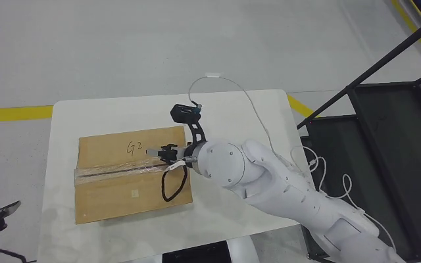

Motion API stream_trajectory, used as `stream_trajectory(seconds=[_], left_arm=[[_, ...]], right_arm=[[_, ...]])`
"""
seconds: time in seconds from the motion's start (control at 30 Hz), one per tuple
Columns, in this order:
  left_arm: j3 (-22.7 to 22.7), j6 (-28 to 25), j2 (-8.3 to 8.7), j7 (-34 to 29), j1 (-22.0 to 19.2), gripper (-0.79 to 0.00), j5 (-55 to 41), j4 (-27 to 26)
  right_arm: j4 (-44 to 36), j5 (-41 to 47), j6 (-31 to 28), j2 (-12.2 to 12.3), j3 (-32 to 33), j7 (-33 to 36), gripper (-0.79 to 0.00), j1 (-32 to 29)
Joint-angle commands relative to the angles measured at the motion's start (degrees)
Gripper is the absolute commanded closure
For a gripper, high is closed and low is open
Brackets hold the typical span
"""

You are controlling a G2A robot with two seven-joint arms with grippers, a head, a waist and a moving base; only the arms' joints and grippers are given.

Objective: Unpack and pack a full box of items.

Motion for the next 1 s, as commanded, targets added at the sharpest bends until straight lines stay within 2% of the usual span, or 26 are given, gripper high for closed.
stream_trajectory(seconds=[0.0, 0.33, 0.57, 0.73, 0.97], left_arm=[[0.00, 0.00, 0.00, 0.00, 0.00, -0.785, 0.00, 0.00], [0.00, 0.00, 0.00, 0.00, 0.00, -0.785, 0.00, 0.00], [0.00, 0.00, 0.00, 0.00, 0.00, -0.785, 0.00, 0.00], [0.00, 0.00, 0.00, 0.00, 0.00, -0.785, 0.00, 0.00], [0.00, 0.00, 0.00, 0.00, 0.00, -0.785, 0.00, 0.00]], right_arm=[[1.49, 1.93, 0.89, -0.38, -1.21, -0.86, -0.785, 0.86], [2.67, 5.51, 3.24, -0.50, -4.08, -3.22, -0.785, 4.06], [1.94, 7.65, 3.11, -2.10, -7.07, -3.09, -0.785, 10.23], [5.40, 10.84, 0.01, -5.53, -11.48, -4.03, -0.785, 15.73], [14.35, 17.70, -5.10, -12.73, -17.62, -8.67, -0.785, 22.06]])
